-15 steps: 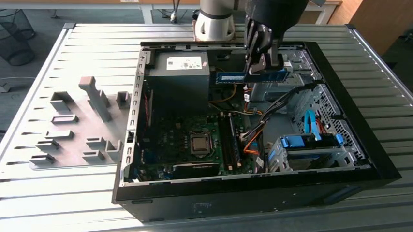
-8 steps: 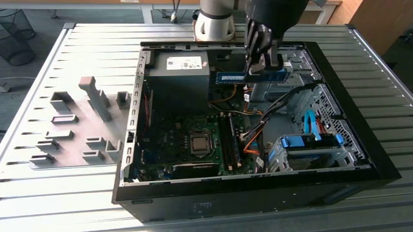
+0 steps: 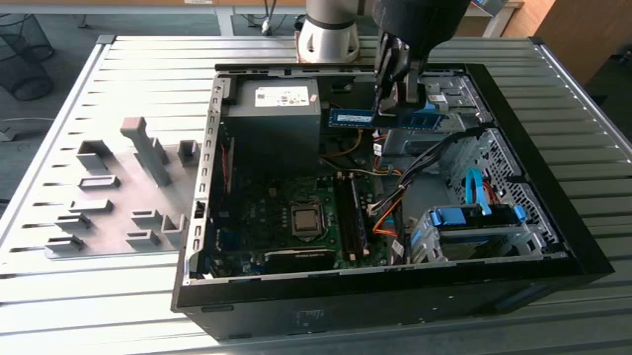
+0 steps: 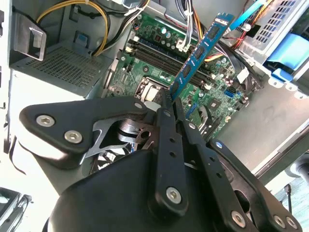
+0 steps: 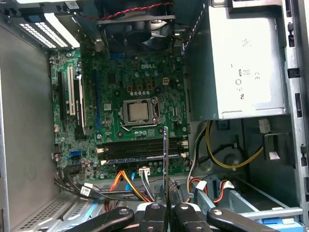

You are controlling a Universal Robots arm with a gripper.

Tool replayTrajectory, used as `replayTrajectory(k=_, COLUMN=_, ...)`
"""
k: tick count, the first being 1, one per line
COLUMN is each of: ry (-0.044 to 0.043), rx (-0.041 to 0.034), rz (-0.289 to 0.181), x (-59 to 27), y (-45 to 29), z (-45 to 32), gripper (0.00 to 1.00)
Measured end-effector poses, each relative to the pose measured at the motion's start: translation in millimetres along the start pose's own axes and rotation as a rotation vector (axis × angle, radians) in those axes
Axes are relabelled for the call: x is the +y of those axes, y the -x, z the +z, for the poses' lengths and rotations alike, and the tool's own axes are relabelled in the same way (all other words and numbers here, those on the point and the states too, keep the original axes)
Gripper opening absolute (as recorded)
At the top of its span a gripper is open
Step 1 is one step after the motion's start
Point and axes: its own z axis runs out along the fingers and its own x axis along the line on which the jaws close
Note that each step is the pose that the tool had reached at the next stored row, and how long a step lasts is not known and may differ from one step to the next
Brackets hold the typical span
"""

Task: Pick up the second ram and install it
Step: 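Insert the second ram into the second slot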

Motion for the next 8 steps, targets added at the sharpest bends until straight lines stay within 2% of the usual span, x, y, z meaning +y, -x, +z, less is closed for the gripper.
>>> replayTrajectory(k=8, ry=0.0000, rx=0.0000, rz=0.000, x=0.2, y=0.0, z=0.0, gripper=0.14)
